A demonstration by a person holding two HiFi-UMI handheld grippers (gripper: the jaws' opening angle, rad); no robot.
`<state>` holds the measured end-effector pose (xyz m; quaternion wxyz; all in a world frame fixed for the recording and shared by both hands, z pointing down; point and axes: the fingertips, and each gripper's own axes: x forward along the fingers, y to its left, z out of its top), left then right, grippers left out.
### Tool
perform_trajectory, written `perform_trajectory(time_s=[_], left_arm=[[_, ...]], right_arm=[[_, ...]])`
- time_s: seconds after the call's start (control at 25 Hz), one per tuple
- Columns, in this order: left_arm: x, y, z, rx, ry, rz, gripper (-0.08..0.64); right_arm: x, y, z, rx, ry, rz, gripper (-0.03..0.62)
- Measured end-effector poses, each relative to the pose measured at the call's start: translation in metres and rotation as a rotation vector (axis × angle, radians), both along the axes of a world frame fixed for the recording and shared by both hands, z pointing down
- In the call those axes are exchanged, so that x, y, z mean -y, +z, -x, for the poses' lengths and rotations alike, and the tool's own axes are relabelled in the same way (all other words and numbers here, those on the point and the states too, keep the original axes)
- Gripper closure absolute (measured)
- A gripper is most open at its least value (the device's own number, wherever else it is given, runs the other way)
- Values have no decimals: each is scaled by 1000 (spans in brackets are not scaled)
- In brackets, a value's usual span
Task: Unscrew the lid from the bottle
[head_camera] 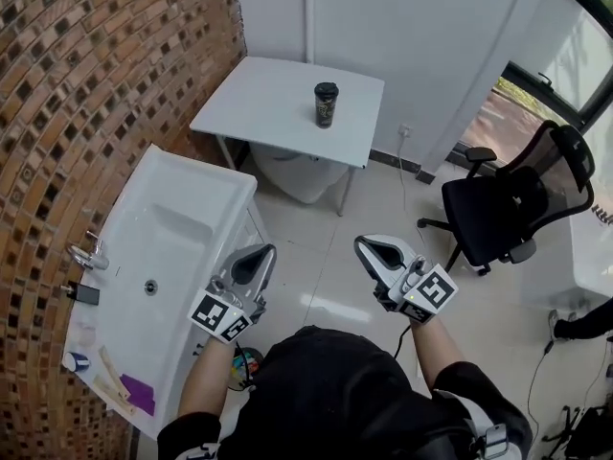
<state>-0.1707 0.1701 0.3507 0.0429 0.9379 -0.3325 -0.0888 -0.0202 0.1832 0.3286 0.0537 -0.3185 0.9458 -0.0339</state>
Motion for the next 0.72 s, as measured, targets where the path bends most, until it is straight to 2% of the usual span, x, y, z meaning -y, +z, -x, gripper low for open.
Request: perform_trajectory(time_s=[0.08, 0.24, 0.48, 0.6, 0.72], left_arm=[[11, 3, -9, -12, 21, -4, 558], [42, 12, -22, 3, -33, 12, 558], [59, 11, -77, 9, 54, 22, 558], [62, 15, -97, 26, 85, 33, 558], [76, 20, -110, 51, 82, 39, 558]], right_arm=[[2, 1, -9, 0, 36, 1, 588], [1, 0, -35, -4, 142, 9, 588], [1, 5, -91, 21, 259, 25, 588], [11, 24, -121, 41, 298, 34, 588], [34, 36, -140, 64, 281, 39, 588]])
